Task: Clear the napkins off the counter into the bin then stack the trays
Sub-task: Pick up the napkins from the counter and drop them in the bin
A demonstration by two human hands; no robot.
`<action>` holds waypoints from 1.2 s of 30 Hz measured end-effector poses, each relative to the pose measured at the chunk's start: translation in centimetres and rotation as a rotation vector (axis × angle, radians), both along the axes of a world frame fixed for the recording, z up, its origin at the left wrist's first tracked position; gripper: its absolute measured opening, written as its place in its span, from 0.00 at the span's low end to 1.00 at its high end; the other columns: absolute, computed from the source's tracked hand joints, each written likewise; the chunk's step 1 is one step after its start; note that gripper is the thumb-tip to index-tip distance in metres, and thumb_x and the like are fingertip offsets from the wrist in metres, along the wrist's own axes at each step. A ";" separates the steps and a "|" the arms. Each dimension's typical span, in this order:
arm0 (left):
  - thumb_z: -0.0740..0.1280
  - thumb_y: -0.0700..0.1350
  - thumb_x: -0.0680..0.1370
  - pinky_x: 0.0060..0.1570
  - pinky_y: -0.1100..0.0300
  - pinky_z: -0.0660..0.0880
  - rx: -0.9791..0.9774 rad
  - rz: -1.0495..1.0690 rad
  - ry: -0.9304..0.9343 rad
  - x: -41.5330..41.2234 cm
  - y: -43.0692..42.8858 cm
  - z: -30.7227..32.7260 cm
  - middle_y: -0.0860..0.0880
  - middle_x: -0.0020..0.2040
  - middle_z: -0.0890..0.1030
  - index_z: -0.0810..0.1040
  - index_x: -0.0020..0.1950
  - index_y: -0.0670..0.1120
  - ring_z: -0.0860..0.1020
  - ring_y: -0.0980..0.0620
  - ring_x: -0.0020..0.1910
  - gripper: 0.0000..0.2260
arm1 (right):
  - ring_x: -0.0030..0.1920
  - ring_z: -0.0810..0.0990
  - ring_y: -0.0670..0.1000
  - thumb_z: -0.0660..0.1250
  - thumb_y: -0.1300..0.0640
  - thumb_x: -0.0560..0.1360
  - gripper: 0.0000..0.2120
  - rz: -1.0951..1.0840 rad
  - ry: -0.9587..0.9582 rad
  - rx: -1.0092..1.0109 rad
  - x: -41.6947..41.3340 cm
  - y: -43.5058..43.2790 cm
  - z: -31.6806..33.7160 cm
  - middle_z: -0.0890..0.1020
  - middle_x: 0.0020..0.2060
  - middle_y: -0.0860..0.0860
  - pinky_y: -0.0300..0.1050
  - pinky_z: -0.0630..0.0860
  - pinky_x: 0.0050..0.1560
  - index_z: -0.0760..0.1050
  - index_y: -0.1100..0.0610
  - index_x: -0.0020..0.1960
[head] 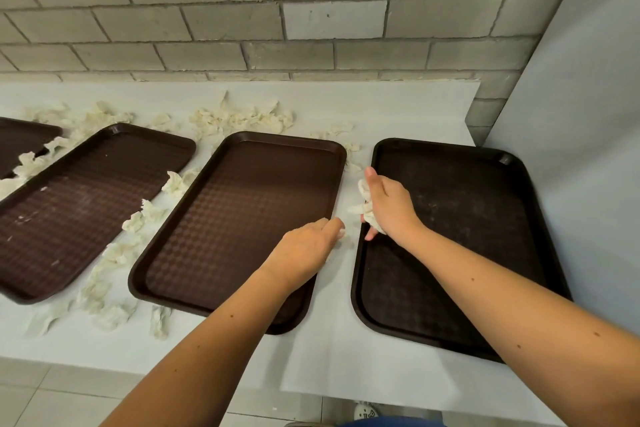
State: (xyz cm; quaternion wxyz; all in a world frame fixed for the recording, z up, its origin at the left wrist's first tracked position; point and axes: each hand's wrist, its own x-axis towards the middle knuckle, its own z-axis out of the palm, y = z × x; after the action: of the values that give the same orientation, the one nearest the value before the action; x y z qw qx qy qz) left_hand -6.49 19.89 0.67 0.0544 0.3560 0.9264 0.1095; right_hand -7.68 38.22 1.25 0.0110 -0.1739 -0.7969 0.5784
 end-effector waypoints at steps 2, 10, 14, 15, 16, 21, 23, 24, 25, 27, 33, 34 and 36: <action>0.49 0.53 0.84 0.40 0.52 0.74 0.039 0.047 0.018 0.1 -0.1 0.6 0.50 0.41 0.76 0.65 0.50 0.48 0.76 0.49 0.39 0.12 | 0.23 0.76 0.54 0.53 0.37 0.79 0.28 -0.026 0.053 0.046 0.2 -0.1 0.2 0.75 0.34 0.61 0.45 0.72 0.20 0.73 0.62 0.43; 0.62 0.55 0.81 0.30 0.68 0.66 0.424 0.269 -0.174 0.3 -1.5 1.5 0.56 0.32 0.74 0.74 0.47 0.49 0.73 0.56 0.29 0.10 | 0.28 0.76 0.51 0.61 0.47 0.79 0.21 -0.152 0.088 -0.078 0.9 -1.2 0.6 0.72 0.29 0.54 0.45 0.77 0.37 0.75 0.67 0.45; 0.59 0.48 0.83 0.29 0.67 0.69 0.589 0.332 -0.304 0.9 -2.3 1.8 0.53 0.36 0.80 0.78 0.51 0.49 0.72 0.58 0.24 0.09 | 0.22 0.72 0.49 0.62 0.48 0.80 0.13 -0.195 0.049 -0.370 2.6 -2.9 2.0 0.80 0.34 0.55 0.45 0.80 0.30 0.77 0.57 0.56; 0.58 0.49 0.83 0.31 0.66 0.70 0.597 0.346 -0.298 1.1 -2.6 2.0 0.51 0.33 0.79 0.79 0.49 0.49 0.71 0.59 0.24 0.11 | 0.21 0.69 0.49 0.63 0.46 0.79 0.15 -0.184 0.040 -0.374 3.1 -3.3 2.2 0.81 0.34 0.55 0.41 0.74 0.25 0.77 0.57 0.56; 0.58 0.50 0.83 0.33 0.65 0.70 0.601 0.363 -0.297 1.5 -3.0 2.3 0.51 0.29 0.77 0.79 0.47 0.49 0.71 0.59 0.25 0.13 | 0.22 0.65 0.49 0.64 0.44 0.78 0.17 -0.177 0.028 -0.374 3.8 -3.7 2.4 0.79 0.31 0.55 0.39 0.67 0.22 0.77 0.58 0.53; 0.50 0.58 0.83 0.38 0.58 0.71 0.678 0.460 -0.409 4.0 -5.2 3.4 0.52 0.24 0.71 0.73 0.30 0.45 0.71 0.54 0.27 0.28 | 0.27 0.63 0.44 0.65 0.39 0.75 0.17 -0.202 0.027 -0.326 7.0 -6.5 2.7 0.65 0.29 0.48 0.35 0.65 0.27 0.70 0.53 0.41; 0.49 0.59 0.83 0.36 0.58 0.67 0.653 0.456 -0.417 5.1 -6.4 3.5 0.53 0.24 0.68 0.67 0.27 0.46 0.68 0.53 0.27 0.28 | 0.41 0.73 0.43 0.64 0.41 0.77 0.13 -0.196 0.019 -0.310 8.5 -8.0 2.5 0.73 0.37 0.41 0.38 0.72 0.46 0.75 0.48 0.54; 0.50 0.58 0.83 0.36 0.58 0.65 0.630 0.449 -0.410 5.7 -7.1 3.5 0.53 0.25 0.67 0.65 0.28 0.46 0.66 0.53 0.27 0.27 | 0.50 0.73 0.43 0.63 0.42 0.78 0.16 -0.188 0.007 -0.294 9.5 -8.7 2.4 0.74 0.44 0.39 0.41 0.70 0.55 0.75 0.49 0.61; 0.51 0.56 0.83 0.37 0.57 0.65 0.605 0.446 -0.390 6.2 -7.7 3.3 0.51 0.26 0.68 0.65 0.29 0.45 0.66 0.52 0.28 0.26 | 0.53 0.72 0.43 0.61 0.42 0.78 0.17 -0.176 0.001 -0.268 10.3 -9.2 2.1 0.74 0.48 0.39 0.43 0.68 0.59 0.74 0.50 0.63; 0.52 0.54 0.83 0.37 0.55 0.65 0.591 0.430 -0.338 7.4 -9.0 2.9 0.48 0.27 0.68 0.65 0.29 0.43 0.66 0.51 0.28 0.25 | 0.43 0.72 0.43 0.59 0.42 0.79 0.14 -0.177 0.021 -0.193 12.4 -10.7 1.5 0.74 0.41 0.42 0.43 0.68 0.51 0.75 0.51 0.52; 0.51 0.49 0.84 0.35 0.56 0.65 0.631 0.277 -0.319 12.2 -12.0 0.7 0.54 0.29 0.69 0.69 0.34 0.49 0.68 0.53 0.31 0.20 | 0.27 0.65 0.43 0.54 0.51 0.83 0.11 -0.190 0.191 -0.128 19.5 -15.8 -1.1 0.69 0.32 0.49 0.37 0.63 0.27 0.72 0.55 0.57; 0.52 0.47 0.84 0.36 0.57 0.66 0.628 0.229 -0.322 13.1 -12.6 0.1 0.54 0.31 0.71 0.71 0.38 0.49 0.69 0.55 0.32 0.16 | 0.27 0.65 0.41 0.53 0.52 0.83 0.12 -0.162 0.201 -0.104 20.7 -16.6 -1.9 0.70 0.33 0.49 0.35 0.63 0.27 0.72 0.54 0.61; 0.54 0.45 0.83 0.35 0.61 0.67 0.592 0.107 -0.342 15.2 -13.9 -1.0 0.55 0.31 0.71 0.73 0.45 0.50 0.70 0.58 0.30 0.11 | 0.27 0.67 0.39 0.53 0.54 0.84 0.14 -0.110 0.208 -0.063 23.1 -17.9 -3.6 0.71 0.34 0.48 0.31 0.64 0.29 0.72 0.55 0.64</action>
State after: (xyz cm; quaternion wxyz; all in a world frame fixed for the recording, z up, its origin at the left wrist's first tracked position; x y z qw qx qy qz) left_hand 8.73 6.00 -0.34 0.0975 0.2837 0.8493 0.4344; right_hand 15.38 20.28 -2.33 0.1200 -0.1567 -0.7622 0.6166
